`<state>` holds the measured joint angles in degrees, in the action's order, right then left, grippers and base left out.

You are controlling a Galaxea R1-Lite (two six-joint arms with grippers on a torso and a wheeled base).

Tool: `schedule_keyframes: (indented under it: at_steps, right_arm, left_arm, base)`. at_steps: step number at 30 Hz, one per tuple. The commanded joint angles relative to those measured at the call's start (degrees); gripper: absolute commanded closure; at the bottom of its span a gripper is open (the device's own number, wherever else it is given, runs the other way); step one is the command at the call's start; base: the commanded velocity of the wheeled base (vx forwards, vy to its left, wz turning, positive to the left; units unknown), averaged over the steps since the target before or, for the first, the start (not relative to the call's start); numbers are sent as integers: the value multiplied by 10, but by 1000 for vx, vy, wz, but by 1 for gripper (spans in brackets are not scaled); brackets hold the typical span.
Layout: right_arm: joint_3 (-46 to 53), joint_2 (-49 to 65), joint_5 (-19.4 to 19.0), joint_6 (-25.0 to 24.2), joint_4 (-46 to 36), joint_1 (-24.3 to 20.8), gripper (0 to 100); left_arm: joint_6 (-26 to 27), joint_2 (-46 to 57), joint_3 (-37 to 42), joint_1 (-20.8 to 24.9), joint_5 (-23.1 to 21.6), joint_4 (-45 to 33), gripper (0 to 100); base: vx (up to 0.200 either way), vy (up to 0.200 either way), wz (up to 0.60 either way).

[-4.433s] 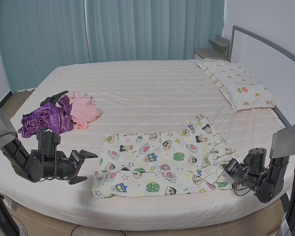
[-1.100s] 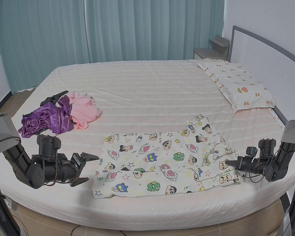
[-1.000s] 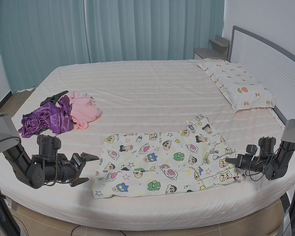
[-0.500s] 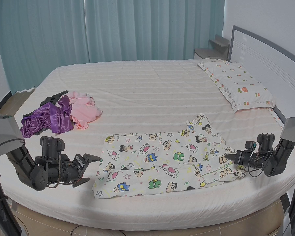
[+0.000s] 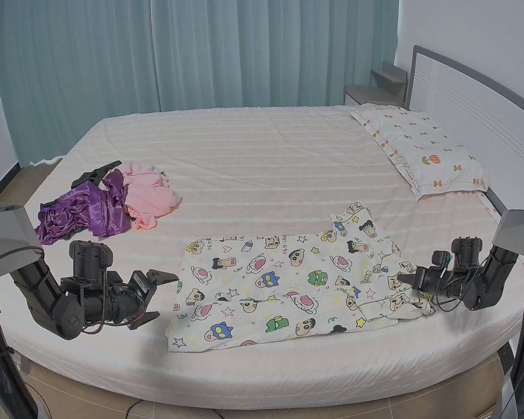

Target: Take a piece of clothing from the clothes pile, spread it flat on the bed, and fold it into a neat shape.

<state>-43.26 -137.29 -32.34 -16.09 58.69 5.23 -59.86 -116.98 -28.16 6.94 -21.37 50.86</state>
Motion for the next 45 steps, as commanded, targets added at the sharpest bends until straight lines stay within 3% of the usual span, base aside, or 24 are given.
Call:
schedule_keyframes:
  at_steps: [1,9,16,21,35,45]
  right_arm:
    - [-1,-4,0,0,-2,-1,0]
    - [22,28,1,-1,-2,2,0]
    - [48,94,16,-3,-7,29,0]
    - [72,108,35,-3,1,42,0]
    - [160,204,34,-3,1,28,0]
    - [171,201,34,-3,1,22,0]
  left_arm:
    - [0,7,6,-2,0,13,0]
    - [-1,22,1,-3,-1,13,0]
    - [-64,42,-7,-5,-3,14,0]
    - [-66,44,-5,-5,-3,15,0]
    - [-65,50,1,-4,-6,15,0]
    - [-67,48,3,-1,-7,14,0]
  base:
    - [0,0,0]
    - [0,0,0]
    - [0,0,0]
    - [40,0,0]
    - [200,0,0]
    - [0,0,0]
